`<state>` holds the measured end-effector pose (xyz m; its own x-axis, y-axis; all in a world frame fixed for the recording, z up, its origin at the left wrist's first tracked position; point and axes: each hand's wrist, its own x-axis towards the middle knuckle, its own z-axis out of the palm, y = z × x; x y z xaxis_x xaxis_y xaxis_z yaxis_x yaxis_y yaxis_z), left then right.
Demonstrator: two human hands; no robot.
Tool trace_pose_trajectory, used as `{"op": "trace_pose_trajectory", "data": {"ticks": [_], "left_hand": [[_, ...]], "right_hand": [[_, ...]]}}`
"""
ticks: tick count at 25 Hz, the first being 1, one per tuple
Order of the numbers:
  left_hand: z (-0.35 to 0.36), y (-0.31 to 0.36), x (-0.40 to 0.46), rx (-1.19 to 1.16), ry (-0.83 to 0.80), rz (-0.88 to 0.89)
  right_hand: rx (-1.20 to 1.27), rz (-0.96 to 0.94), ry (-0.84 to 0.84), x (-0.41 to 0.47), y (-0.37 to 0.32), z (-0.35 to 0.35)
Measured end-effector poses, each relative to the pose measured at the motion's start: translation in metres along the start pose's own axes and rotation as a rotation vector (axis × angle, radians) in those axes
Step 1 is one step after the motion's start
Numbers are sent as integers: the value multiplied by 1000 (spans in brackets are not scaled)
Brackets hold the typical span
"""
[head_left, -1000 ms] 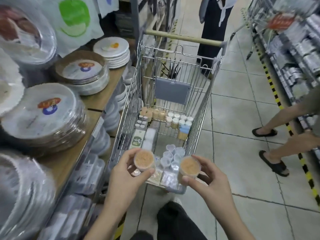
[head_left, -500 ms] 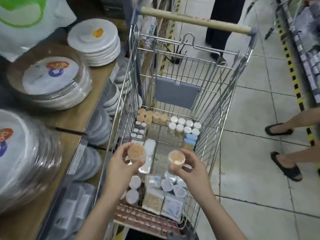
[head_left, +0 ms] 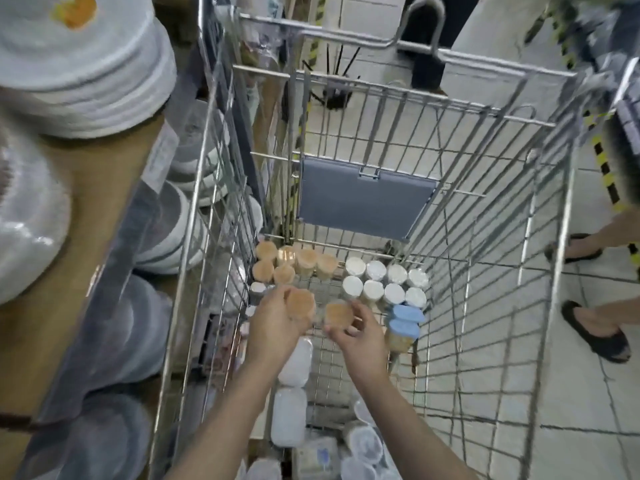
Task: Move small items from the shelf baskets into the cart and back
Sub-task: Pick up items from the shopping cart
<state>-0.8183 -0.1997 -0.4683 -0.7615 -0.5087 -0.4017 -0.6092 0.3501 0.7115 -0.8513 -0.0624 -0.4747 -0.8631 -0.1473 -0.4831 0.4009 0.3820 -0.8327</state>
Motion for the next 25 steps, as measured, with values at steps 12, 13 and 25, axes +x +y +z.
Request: {"op": "trace_pose_trajectory", "data": {"ticks": [12, 13, 25], "left_hand": [[62, -66, 112, 202, 44, 212], [64, -69, 115, 197, 44, 228], [76, -73, 127, 431, 31, 180]], "right_hand": [[-196, 27, 70, 105, 59, 65], [-192, 17, 81, 108, 58, 67], [-196, 62, 220, 124, 58, 87]]}}
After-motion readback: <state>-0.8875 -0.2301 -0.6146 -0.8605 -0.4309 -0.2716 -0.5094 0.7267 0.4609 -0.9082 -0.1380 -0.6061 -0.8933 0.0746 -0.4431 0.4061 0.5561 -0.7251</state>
